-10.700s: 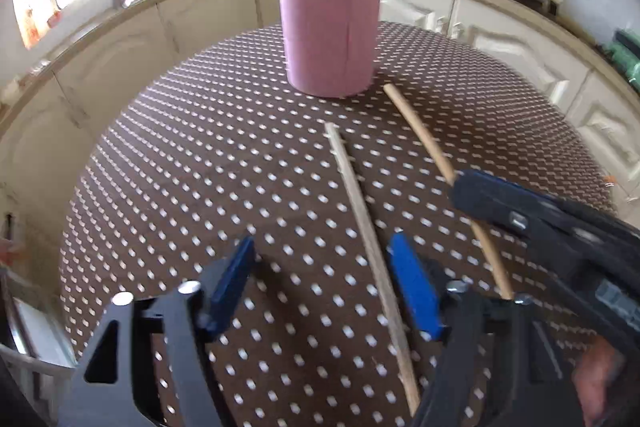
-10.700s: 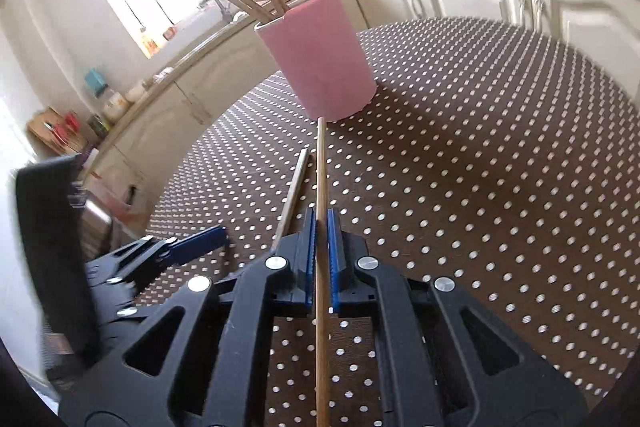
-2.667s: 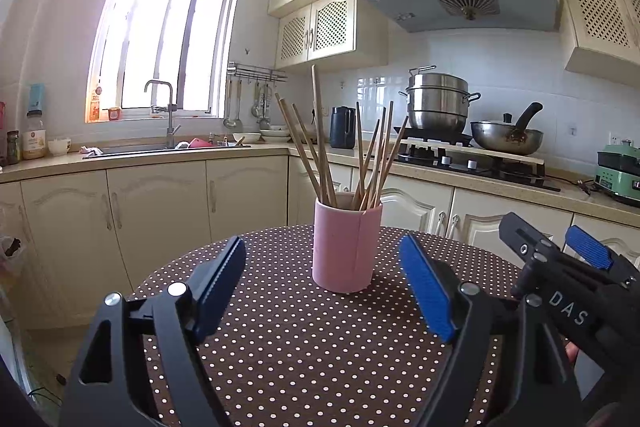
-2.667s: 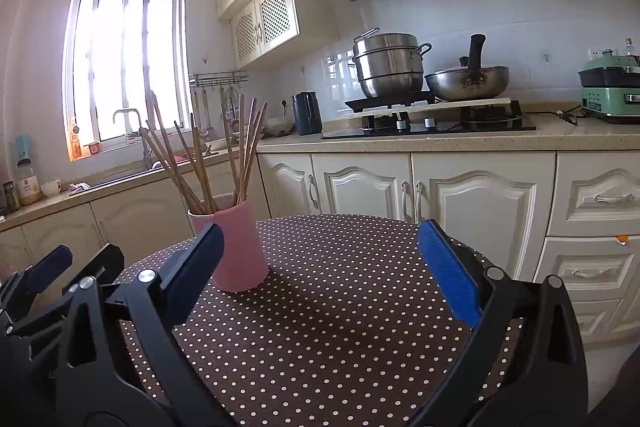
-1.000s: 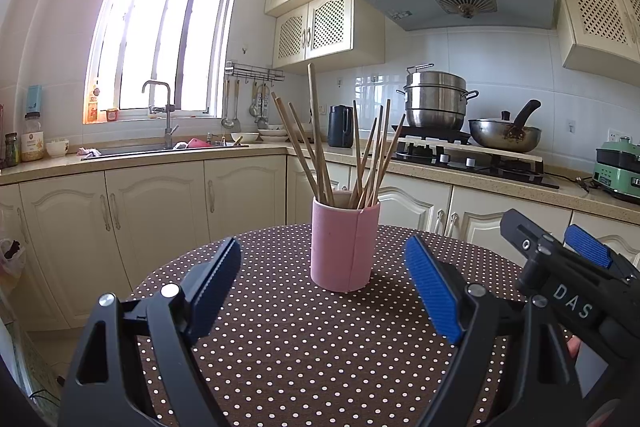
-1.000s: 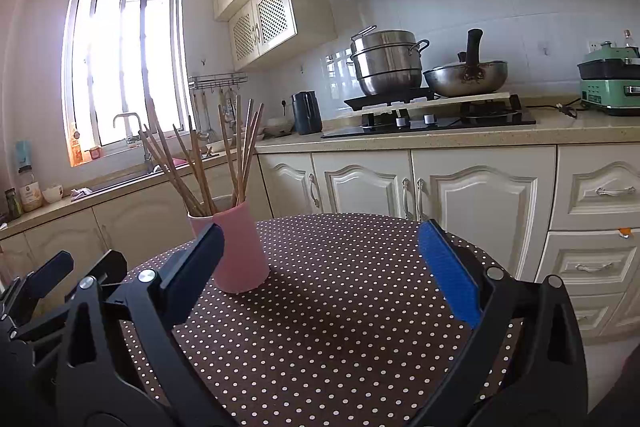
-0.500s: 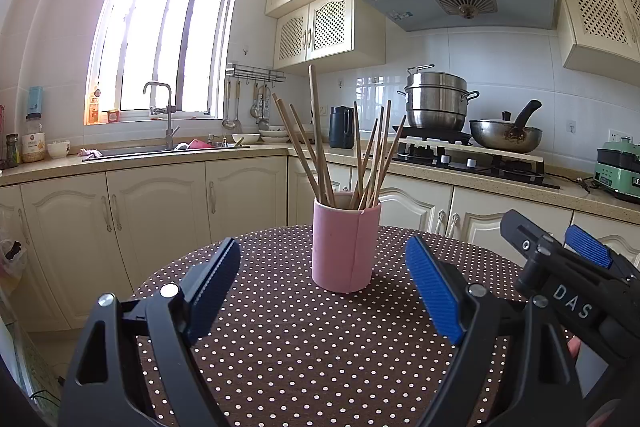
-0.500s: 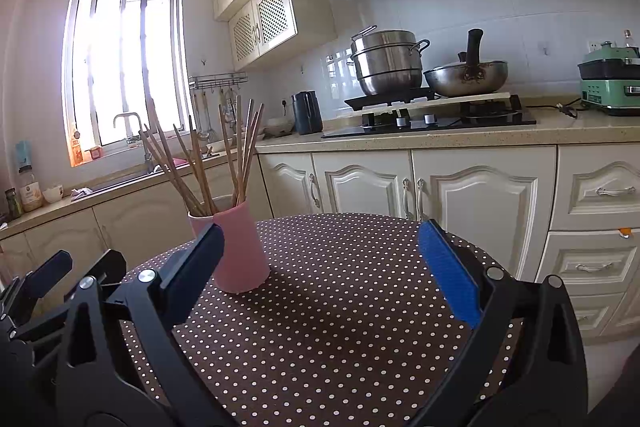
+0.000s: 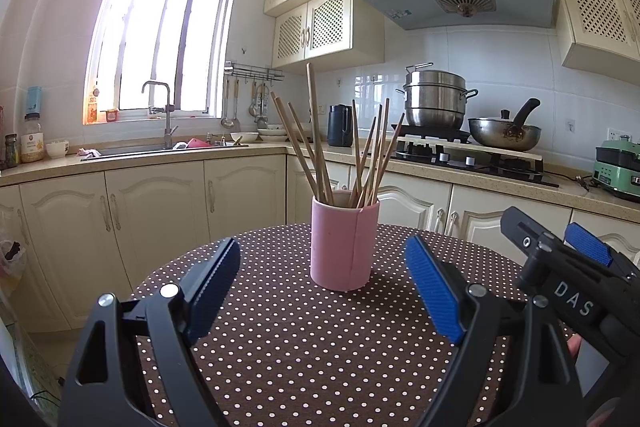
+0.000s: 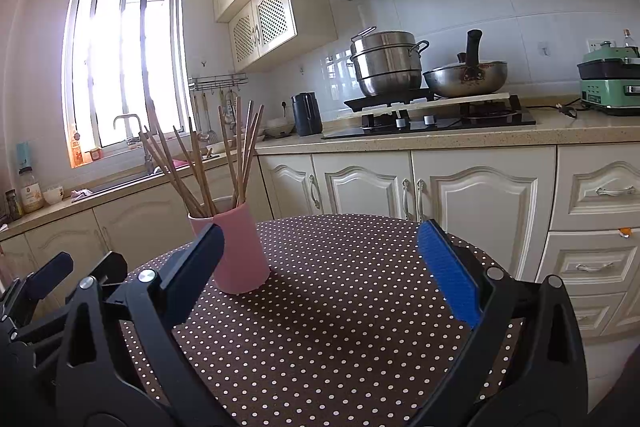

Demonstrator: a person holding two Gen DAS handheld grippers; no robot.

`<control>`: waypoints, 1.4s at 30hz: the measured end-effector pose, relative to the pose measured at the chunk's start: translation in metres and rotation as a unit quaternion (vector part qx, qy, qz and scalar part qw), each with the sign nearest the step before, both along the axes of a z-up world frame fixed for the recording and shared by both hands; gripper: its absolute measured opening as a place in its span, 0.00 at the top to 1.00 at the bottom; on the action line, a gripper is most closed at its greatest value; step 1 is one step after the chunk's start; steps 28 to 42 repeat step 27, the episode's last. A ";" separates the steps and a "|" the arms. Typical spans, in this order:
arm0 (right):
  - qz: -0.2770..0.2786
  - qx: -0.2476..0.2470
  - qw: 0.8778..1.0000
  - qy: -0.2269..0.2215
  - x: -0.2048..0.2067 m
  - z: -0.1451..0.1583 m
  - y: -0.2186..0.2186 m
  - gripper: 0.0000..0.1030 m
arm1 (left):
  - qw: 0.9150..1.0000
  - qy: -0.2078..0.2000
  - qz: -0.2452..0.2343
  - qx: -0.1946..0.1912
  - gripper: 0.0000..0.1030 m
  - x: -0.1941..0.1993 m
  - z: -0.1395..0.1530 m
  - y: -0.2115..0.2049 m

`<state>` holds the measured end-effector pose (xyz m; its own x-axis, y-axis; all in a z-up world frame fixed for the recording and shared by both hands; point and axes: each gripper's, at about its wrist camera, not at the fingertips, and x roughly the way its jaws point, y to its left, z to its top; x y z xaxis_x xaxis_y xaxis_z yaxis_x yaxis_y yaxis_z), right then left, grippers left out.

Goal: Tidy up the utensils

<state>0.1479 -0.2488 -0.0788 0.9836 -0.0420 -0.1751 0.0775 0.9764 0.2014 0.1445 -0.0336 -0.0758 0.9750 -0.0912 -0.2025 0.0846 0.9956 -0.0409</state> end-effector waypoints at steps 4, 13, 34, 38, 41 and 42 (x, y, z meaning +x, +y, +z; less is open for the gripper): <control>0.000 0.002 1.000 -0.001 -0.001 0.001 0.000 0.07 | 1.000 0.000 -0.001 0.001 0.19 0.000 0.000 -0.003; 0.001 0.004 1.000 0.001 0.000 0.001 0.000 0.07 | 1.000 0.001 -0.001 0.002 0.19 0.000 0.000 -0.002; 0.001 0.005 1.000 0.001 0.000 0.000 -0.002 0.07 | 1.000 0.002 -0.001 0.002 0.19 0.001 -0.002 -0.003; 0.001 0.005 1.000 0.001 0.000 0.000 -0.002 0.07 | 1.000 0.002 -0.001 0.002 0.19 0.001 -0.002 -0.003; 0.001 0.005 1.000 0.001 0.000 0.000 -0.002 0.07 | 1.000 0.002 -0.001 0.002 0.19 0.001 -0.002 -0.003; 0.001 0.005 1.000 0.001 0.000 0.000 -0.002 0.07 | 1.000 0.002 -0.001 0.002 0.19 0.001 -0.002 -0.003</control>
